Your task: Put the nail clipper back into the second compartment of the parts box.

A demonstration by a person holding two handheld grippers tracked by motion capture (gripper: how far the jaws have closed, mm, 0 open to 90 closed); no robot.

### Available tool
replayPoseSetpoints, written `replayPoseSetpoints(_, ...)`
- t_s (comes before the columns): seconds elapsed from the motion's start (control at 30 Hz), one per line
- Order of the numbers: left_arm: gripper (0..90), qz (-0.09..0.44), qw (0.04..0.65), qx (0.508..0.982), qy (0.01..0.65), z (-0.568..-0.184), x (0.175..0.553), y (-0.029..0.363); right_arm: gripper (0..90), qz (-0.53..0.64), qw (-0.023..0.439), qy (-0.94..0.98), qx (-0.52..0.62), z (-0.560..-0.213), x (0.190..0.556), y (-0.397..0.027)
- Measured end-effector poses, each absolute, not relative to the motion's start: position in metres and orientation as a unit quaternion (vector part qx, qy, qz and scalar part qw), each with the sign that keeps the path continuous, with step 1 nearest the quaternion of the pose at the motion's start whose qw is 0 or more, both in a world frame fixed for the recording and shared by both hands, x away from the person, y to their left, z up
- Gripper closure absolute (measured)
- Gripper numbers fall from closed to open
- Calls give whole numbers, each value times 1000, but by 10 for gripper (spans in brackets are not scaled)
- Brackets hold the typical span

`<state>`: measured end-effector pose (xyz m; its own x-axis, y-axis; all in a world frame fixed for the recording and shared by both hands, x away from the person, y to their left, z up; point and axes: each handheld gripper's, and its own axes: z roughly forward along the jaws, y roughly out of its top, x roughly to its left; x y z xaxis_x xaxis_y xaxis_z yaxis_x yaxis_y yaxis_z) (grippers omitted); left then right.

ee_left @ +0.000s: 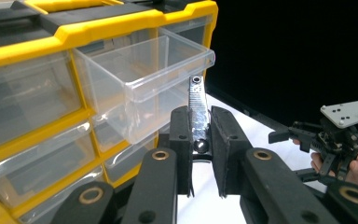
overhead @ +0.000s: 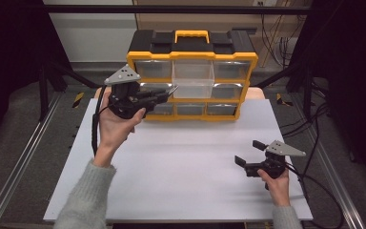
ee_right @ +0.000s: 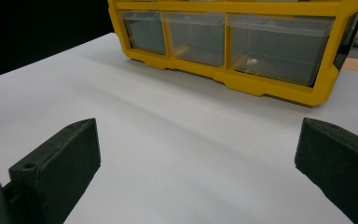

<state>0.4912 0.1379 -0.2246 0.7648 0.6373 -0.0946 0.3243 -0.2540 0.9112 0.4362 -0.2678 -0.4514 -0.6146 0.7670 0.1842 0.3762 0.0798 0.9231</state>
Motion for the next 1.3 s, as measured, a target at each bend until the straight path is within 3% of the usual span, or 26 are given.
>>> replayPoseSetpoints(1.3, 789, 159, 517, 781, 312, -197, 528, 103, 8, 547, 180, 713, 400, -451, 436, -269)
